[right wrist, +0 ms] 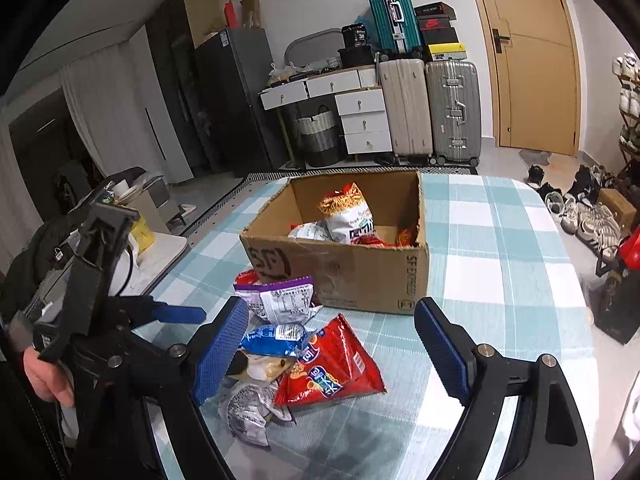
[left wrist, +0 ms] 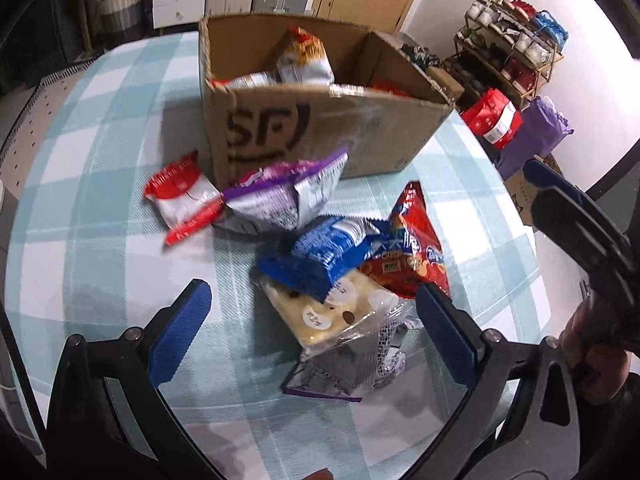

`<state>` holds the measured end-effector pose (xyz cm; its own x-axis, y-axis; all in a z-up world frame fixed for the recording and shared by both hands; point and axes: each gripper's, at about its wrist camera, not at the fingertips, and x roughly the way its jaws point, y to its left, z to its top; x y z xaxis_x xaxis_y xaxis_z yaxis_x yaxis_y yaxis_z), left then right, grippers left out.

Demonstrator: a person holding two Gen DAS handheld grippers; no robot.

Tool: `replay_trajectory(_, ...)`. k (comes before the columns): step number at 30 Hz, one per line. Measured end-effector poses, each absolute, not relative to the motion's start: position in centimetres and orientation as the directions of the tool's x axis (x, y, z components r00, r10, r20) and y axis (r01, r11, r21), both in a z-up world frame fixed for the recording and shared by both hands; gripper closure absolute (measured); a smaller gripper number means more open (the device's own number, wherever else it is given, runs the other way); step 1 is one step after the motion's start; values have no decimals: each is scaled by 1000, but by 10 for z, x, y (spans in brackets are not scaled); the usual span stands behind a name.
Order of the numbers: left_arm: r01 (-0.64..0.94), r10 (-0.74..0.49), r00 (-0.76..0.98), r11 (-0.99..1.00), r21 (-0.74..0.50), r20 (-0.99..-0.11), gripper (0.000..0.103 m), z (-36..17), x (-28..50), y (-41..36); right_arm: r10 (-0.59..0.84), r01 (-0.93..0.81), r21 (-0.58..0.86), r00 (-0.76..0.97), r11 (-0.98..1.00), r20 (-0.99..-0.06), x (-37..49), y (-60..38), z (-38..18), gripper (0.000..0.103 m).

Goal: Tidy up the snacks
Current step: 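Grasp a red chip bag with the right tool while the left tool grasps a cream bun pack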

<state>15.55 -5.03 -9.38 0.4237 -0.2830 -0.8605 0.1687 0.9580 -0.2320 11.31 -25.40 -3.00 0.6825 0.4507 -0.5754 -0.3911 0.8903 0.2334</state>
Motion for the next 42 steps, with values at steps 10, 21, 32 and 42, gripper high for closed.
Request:
replay_trajectory(10,131,-204,389,978,-166,-898,1,-118,166,-67,451,-373,257,682,892,-576,109,-264,-40,16)
replay_trajectory(21,93,-163,353,986,-139,-921,11,-139,171,-48,459,-363,282,675,888,-578,112,-266,-48,16)
replay_trajectory(32,125,-67,350,992,-24,-934,23,-153,179,-57,466,-366,288,668,885,-580,113,-263,-54,16)
replay_trajectory(42,233,-122,380,972,-33,-917,43,-148,170,-66,466,-354,303,663,885,-586,111,-267,-61,16)
